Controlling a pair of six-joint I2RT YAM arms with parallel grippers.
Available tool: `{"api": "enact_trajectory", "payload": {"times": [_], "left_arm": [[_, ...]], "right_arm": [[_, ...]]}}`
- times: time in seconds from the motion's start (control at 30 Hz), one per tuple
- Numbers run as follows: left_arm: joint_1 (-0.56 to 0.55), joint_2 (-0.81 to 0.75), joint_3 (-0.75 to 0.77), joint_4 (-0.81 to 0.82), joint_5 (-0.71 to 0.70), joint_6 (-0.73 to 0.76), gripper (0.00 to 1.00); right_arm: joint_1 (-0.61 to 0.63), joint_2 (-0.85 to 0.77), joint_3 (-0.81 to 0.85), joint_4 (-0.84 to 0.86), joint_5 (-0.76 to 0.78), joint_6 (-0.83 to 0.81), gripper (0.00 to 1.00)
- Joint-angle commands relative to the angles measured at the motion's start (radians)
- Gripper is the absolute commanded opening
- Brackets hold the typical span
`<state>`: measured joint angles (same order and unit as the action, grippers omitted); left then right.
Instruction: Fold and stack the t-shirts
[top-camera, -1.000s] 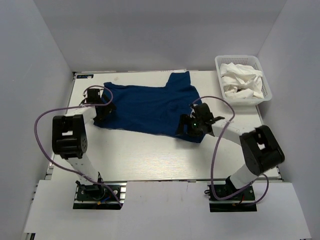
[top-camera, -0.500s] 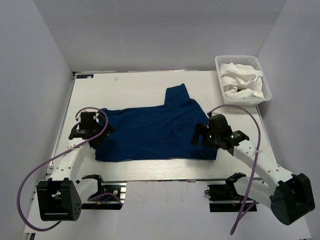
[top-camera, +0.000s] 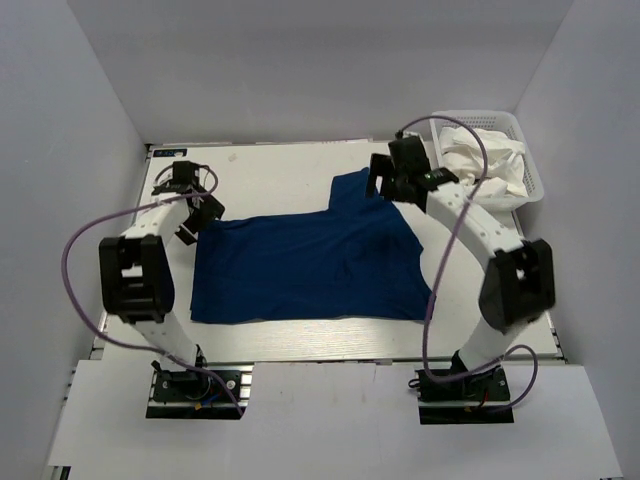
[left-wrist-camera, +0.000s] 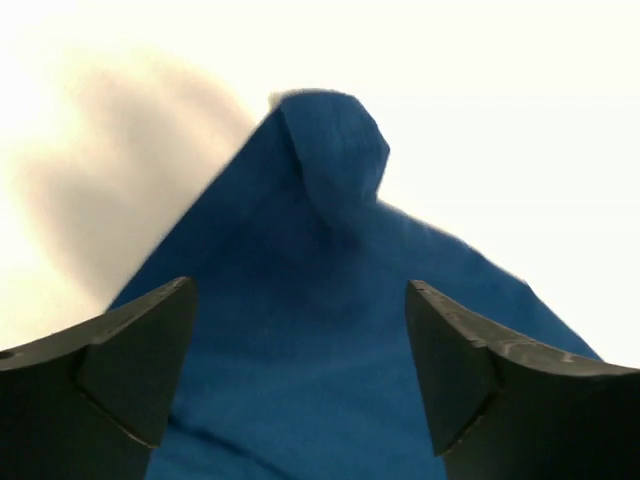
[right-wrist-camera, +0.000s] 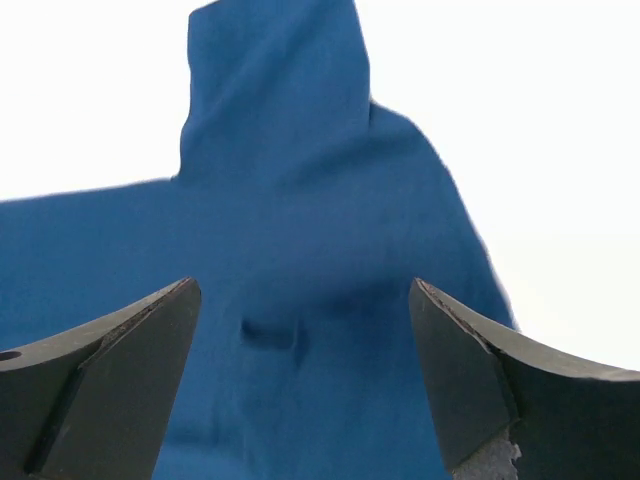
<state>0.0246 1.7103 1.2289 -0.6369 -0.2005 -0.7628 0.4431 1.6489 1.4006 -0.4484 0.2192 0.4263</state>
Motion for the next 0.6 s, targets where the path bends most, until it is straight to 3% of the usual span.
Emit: {"api": "enact_trajectory", "payload": {"times": [0.0, 0.1, 0.33, 0.43, 0.47, 0.5, 0.57], "left_arm": [[0.006, 0.055, 0.111, -0.006, -0.048, 0.019, 0.93], [0.006, 0.149, 0.188, -0.024, -0.057, 0.029, 0.81], [0.006, 0.251, 0.262, -0.056, -0.076, 0.04, 0.6], [0.006, 0.264, 0.262, -0.056, -0.086, 0.04, 0.37], [0.006, 0.278, 0.262, -0.056, -0.086, 0.04, 0.19], [0.006, 0.278, 0.262, -0.056, -0.086, 0.04, 0.09], [0.006, 0.296, 0.271, -0.067, -0.099, 0.04, 0.0]], "right_arm": [[-0.043, 0.153, 0.15, -0.035, 0.003, -0.087, 0.9], [-0.06, 0.297, 0.344, -0.078, -0.013, -0.165, 0.9], [-0.093, 0.558, 0.598, -0.108, -0.049, -0.268, 0.9], [-0.107, 0.645, 0.685, -0.096, -0.089, -0.268, 0.9], [-0.109, 0.664, 0.71, -0.054, -0.098, -0.268, 0.9], [-0.11, 0.683, 0.727, -0.035, -0.107, -0.268, 0.9], [-0.115, 0.747, 0.756, 0.054, -0.118, -0.284, 0.9]]}}
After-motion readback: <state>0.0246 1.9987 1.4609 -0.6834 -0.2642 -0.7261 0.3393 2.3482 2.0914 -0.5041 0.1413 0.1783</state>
